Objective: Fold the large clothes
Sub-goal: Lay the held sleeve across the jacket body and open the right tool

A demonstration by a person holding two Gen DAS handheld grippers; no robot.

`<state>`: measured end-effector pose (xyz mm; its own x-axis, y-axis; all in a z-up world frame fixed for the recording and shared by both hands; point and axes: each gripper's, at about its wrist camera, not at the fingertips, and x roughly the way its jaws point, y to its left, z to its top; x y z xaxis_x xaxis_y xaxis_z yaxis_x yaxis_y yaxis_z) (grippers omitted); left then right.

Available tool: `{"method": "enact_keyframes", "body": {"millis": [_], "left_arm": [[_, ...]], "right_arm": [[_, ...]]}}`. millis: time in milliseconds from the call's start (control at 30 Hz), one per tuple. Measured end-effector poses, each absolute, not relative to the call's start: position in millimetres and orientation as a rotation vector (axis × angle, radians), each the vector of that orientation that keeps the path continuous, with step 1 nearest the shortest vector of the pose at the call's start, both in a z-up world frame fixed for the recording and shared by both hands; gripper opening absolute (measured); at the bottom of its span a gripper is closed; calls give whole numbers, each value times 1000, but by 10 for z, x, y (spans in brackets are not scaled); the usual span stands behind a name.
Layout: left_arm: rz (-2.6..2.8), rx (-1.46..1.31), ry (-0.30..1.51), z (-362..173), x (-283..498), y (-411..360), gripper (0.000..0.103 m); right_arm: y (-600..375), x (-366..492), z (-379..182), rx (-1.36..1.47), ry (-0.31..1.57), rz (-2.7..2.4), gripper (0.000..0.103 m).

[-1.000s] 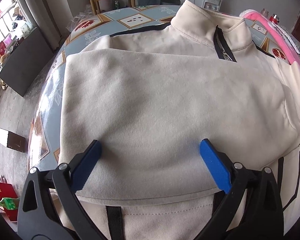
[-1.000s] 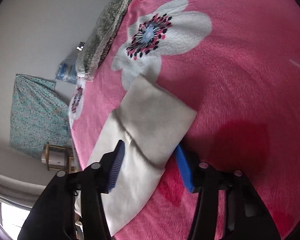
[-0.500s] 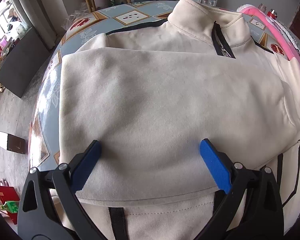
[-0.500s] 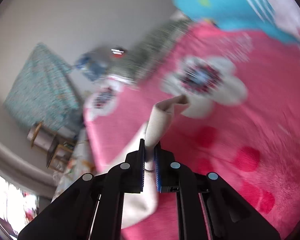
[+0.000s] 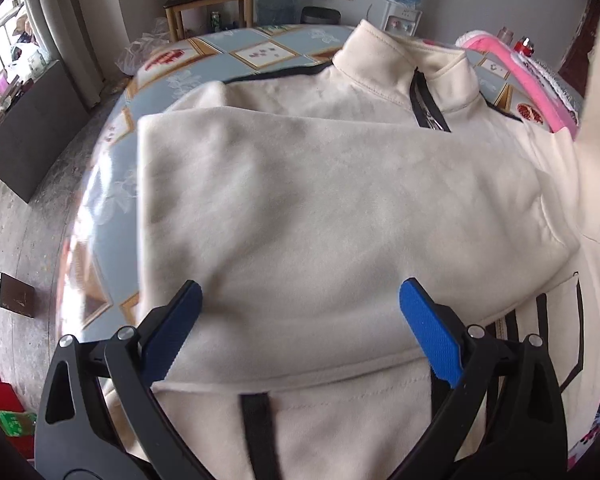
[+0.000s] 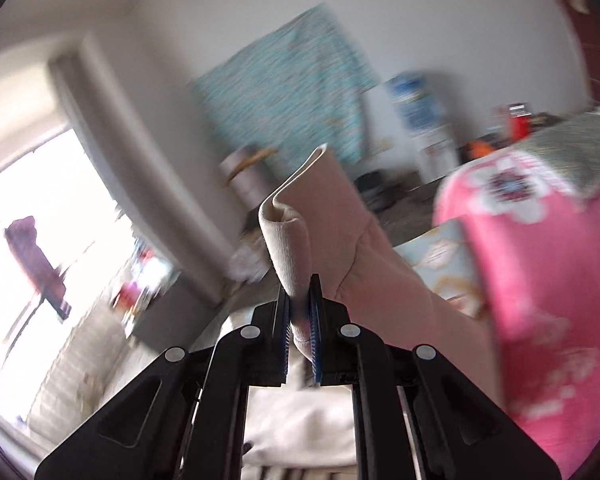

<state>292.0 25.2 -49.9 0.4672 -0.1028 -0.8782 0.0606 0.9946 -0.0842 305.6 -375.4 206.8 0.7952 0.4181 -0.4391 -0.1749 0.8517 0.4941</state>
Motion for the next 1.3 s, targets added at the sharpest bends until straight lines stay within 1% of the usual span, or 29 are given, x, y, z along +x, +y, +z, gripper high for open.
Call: {"method": "enact_keyframes", "body": {"millis": [133,233,267,333,367,433,467,500,533,567,600,700,733,800,833,867,900,933,967,1000,1067,1133,1167,1200,1300], "left_arm": [[-104,-77,1031,-371,2730,485,96],[-119,-98,989,-293,2591,638,96],[-133,-107,977,-273,2553,679,96],[-156,-124,961,-244,2520,713,95],[-176,-133,951,-222,2510,725,95],[-206,-141,937,-196,2519,712,95],[-232,-154,927,-176,2538,697,95],[-252,-163,922,-165,2561,669,95],[-272,-170,918,-154,2602,634,95],[-288,-174,915,-149,2644,596,95],[-307,-177,912,-140,2701,541,96],[-357,-200,919,-142,2880,371,95],[-368,-213,928,-156,2939,328,93],[-364,-213,966,-219,3069,231,78],[-351,-203,991,-267,3126,189,74],[-334,-195,1024,-326,3168,159,67],[-321,-194,1053,-382,3202,147,56],[-312,-202,1086,-446,3236,146,49],[-305,-221,1120,-514,3266,146,40],[-293,-228,1131,-551,3271,158,38],[-275,-218,1123,-551,3269,147,36],[-240,-184,1124,-559,3266,131,26],[-227,-168,1123,-563,3268,128,12],[-234,-170,1121,-559,3265,131,9],[-244,-163,1066,-388,3206,151,7]], "right_arm": [[-2718,3249,1480,356,719,450,9],[-2005,3330,713,258,921,496,9],[-1850,3353,509,226,981,508,13],[-1631,3379,4,189,1148,537,15],[-1635,3362,-135,212,1197,548,15],[-1765,3282,-190,296,1200,586,16],[-1842,3239,-154,327,1188,597,19],[-1988,3166,-97,371,1164,605,30],[-2120,3113,-35,399,1137,597,37],[-2310,3016,54,423,1087,574,50],[-2435,2939,116,428,1053,559,55],[-2837,2709,175,437,1013,493,55],[-2971,2647,146,442,1012,459,55],[-3180,2580,27,431,1020,378,55],[-3278,2511,-46,428,1026,345,55],[-3352,2445,-133,437,1033,320,55],[-3408,2379,-209,450,1040,307,55],[-3476,2296,-282,466,1048,291,55],[-3531,2221,-346,477,1052,276,55],[-3578,2169,-391,483,1054,263,55],[-3633,2087,-469,489,1055,231,55],[-3656,2073,-540,502,1059,217,55],[-3682,2069,-583,515,1062,217,55],[-3699,2064,-608,530,1059,224,55],[-3718,2023,-585,520,1051,221,55]]}}
